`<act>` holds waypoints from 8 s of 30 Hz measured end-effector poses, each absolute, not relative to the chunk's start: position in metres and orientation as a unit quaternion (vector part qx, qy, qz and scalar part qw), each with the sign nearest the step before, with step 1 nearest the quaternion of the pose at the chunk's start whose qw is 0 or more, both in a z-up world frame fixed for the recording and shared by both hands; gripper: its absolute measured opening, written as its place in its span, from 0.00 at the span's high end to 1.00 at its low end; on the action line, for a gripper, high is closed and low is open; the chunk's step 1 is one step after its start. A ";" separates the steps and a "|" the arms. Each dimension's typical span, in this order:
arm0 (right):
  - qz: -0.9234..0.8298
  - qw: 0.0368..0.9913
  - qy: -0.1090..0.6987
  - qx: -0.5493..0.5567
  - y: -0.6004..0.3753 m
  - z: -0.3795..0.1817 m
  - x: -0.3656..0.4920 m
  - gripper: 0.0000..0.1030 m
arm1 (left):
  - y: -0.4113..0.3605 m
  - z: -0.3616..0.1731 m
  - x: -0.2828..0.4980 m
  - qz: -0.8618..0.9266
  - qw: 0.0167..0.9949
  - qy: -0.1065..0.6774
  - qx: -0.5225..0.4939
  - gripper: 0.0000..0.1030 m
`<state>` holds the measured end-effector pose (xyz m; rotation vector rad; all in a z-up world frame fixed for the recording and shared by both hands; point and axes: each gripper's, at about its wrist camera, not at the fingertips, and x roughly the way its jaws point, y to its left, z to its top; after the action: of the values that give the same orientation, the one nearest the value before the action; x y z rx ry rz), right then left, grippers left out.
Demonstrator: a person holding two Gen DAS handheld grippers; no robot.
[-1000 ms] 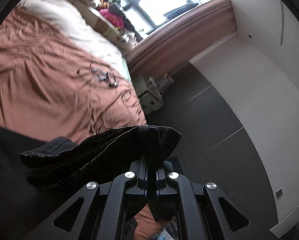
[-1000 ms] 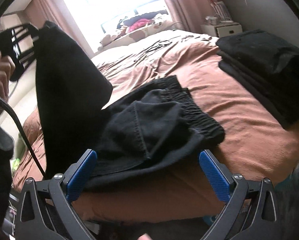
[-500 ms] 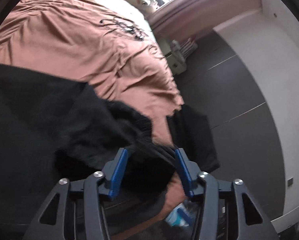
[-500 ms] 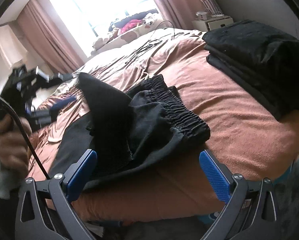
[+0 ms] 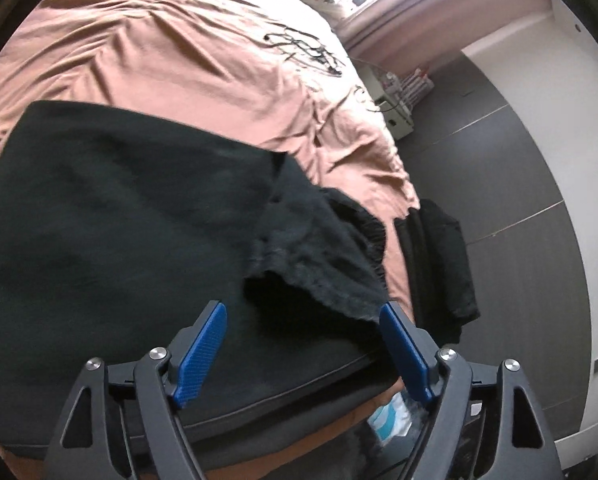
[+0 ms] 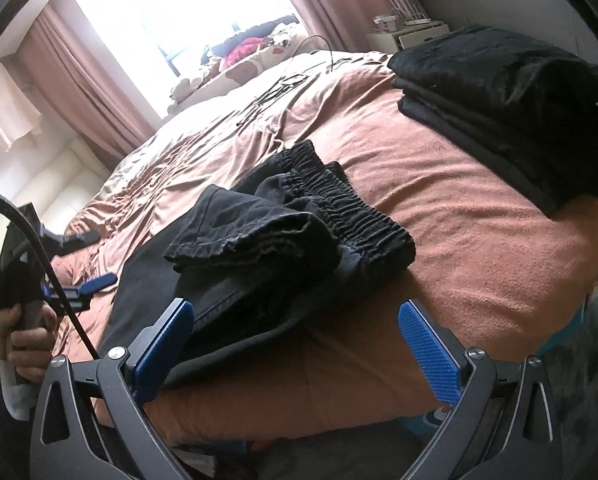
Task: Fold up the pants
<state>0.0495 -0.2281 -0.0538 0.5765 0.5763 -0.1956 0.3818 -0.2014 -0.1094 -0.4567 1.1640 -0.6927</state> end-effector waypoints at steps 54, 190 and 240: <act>-0.130 0.930 0.324 0.112 -0.224 -0.014 0.112 0.89 | 0.008 -0.205 0.363 -0.193 0.742 0.583 -0.269 0.57; -0.095 0.926 0.364 0.010 -0.234 0.047 0.266 0.96 | 0.035 -0.197 0.379 -0.158 0.778 0.530 -0.298 0.55; 0.023 0.891 0.454 -0.017 -0.152 -0.049 0.263 1.00 | 0.023 -0.191 0.370 -0.177 0.775 0.530 -0.296 0.55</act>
<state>0.2633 -0.1515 -0.0493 -0.0352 0.9420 0.0479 0.3699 0.0228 -0.1905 -0.6409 1.1472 -0.3841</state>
